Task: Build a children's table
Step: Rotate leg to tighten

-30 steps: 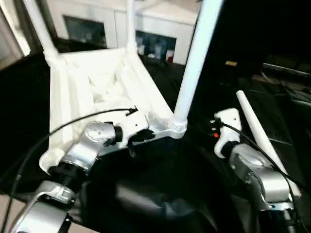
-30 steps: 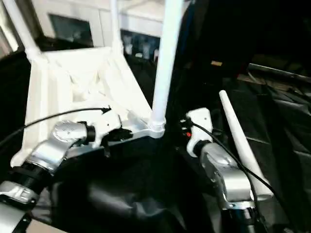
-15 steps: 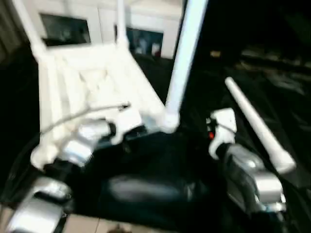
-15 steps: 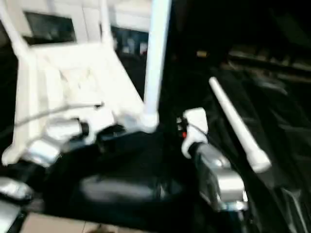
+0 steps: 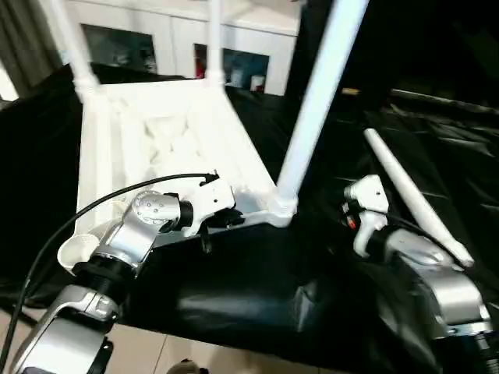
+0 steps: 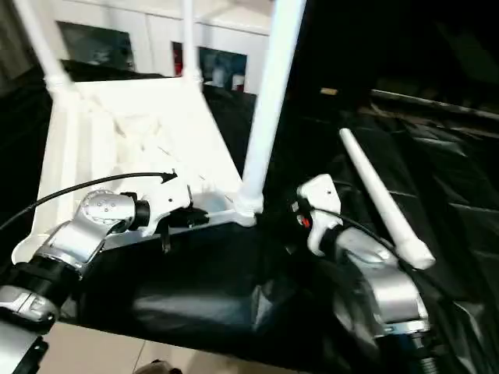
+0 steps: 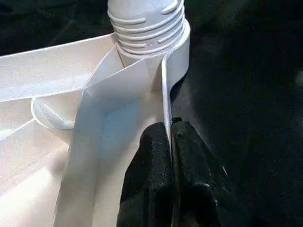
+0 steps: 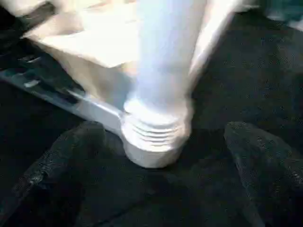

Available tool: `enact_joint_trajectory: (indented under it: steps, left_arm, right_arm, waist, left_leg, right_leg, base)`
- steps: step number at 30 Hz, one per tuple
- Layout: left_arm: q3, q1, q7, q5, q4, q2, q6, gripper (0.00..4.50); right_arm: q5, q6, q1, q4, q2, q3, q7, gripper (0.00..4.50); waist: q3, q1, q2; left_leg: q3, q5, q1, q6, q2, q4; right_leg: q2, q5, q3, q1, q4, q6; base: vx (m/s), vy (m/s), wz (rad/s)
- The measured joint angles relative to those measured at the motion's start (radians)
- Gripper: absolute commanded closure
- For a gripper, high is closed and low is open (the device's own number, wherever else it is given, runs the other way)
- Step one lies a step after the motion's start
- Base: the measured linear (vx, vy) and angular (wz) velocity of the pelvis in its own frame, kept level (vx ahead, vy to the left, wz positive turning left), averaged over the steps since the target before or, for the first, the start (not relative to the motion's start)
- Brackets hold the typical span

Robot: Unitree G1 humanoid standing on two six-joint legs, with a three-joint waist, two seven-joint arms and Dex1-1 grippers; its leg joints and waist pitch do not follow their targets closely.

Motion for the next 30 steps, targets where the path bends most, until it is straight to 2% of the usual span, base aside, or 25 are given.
enact_joint_trajectory:
  steps: [4, 11, 18, 24, 25, 28, 30]
  left_arm:
    - [-0.010, 0.015, -0.047, -0.013, -0.033, 0.015, 0.000, 4.50]
    - [-0.020, 0.027, -0.109, -0.024, -0.057, 0.016, 0.000, 4.50]
    - [-0.026, 0.028, -0.135, -0.029, -0.064, 0.018, 0.000, 4.50]
    - [-0.035, 0.028, -0.145, -0.029, -0.064, 0.019, -0.003, 4.50]
    - [-0.037, 0.027, -0.145, -0.029, -0.064, 0.017, -0.004, 4.50]
    - [-0.039, 0.027, -0.152, -0.028, -0.064, 0.019, -0.010, 4.50]
    - [-0.039, 0.027, -0.152, -0.026, -0.064, 0.020, -0.011, 4.50]
  right_arm:
    - [-0.035, -0.033, -0.016, 0.046, -0.035, 0.024, 0.037, 0.02]
    - [-0.018, -0.035, -0.061, 0.089, -0.019, 0.026, 0.076, 0.02]
    - [-0.028, -0.079, -0.068, 0.162, -0.023, 0.066, 0.127, 0.02]
    - [-0.044, -0.114, -0.123, 0.241, 0.004, 0.077, 0.134, 0.02]
    - [-0.044, -0.118, -0.129, 0.247, 0.016, 0.077, 0.135, 0.28]
    - [-0.044, -0.126, -0.137, 0.267, 0.024, 0.084, 0.137, 0.38]
    - [-0.046, -0.136, -0.137, 0.276, 0.024, 0.092, 0.140, 0.69]
  waist:
    - [0.000, 0.008, 0.000]
    - [0.000, 0.020, 0.000]
    - [0.001, 0.017, 0.001]
    - [0.001, 0.014, 0.002]
    - [0.001, 0.014, 0.002]
    - [0.001, 0.015, 0.002]
    - [0.001, 0.014, 0.002]
  left_leg:
    - [0.001, 0.002, -0.001, 0.002, 0.000, 0.000]
    - [0.004, 0.005, 0.000, 0.002, 0.001, 0.000]
    - [0.005, 0.005, 0.000, 0.002, 0.001, 0.000]
    - [0.005, 0.006, 0.000, 0.002, 0.002, 0.000]
    - [0.005, 0.006, 0.000, 0.002, 0.002, 0.000]
    - [0.005, 0.005, 0.000, 0.002, 0.002, 0.000]
    - [0.006, 0.006, 0.000, 0.002, 0.002, 0.000]
  right_leg:
    - [0.000, 0.000, 0.000, -0.002, 0.002, 0.000]
    - [-0.002, 0.000, 0.000, -0.002, 0.004, -0.001]
    - [-0.003, 0.000, 0.000, -0.002, 0.005, -0.001]
    - [-0.003, 0.000, 0.000, -0.002, 0.005, -0.001]
    - [-0.003, 0.000, 0.000, -0.002, 0.005, -0.001]
    - [-0.003, 0.000, 0.000, -0.002, 0.005, -0.001]
    - [-0.003, 0.000, 0.000, -0.002, 0.005, -0.001]
  base:
    - [0.000, 0.000, 0.00]
    - [0.000, 0.000, 0.00]
    - [0.000, 0.000, 0.00]
    - [0.000, 0.000, 0.00]
    - [0.000, 0.000, 0.00]
    - [0.000, 0.000, 0.00]
    - [0.000, 0.000, 0.00]
